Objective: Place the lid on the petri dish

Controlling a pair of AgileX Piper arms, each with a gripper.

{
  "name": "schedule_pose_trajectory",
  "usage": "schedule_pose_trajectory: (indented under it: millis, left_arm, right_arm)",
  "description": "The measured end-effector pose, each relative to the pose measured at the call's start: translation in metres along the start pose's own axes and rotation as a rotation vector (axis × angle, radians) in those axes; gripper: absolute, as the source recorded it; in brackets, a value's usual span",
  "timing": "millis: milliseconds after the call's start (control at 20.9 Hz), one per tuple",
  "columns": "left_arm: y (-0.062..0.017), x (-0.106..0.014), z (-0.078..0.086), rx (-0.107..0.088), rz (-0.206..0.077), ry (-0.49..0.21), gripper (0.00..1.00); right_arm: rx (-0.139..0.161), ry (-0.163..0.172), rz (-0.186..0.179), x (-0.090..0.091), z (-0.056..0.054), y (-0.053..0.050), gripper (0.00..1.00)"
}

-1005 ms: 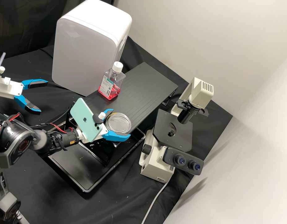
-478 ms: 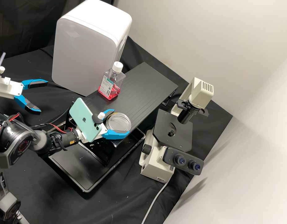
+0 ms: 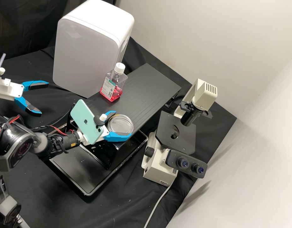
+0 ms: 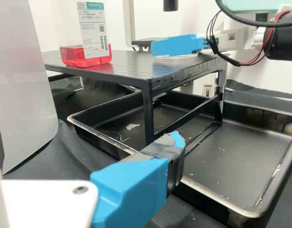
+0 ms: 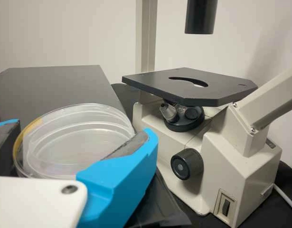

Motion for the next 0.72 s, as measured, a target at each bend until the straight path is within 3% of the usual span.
schedule_pose_trajectory:
  millis: [383, 718]
  left_arm:
    - [-0.0002, 0.0001, -0.0001, 0.000, -0.001, 0.000, 1.00]
    - [-0.0002, 0.0001, -0.0001, 0.000, -0.001, 0.000, 1.00]
  right_arm:
    - [-0.019, 0.032, -0.033, -0.0011, -0.0034, -0.0018, 1.00]
    - [-0.005, 0.054, -0.057, -0.0022, -0.0054, -0.0040, 1.00]
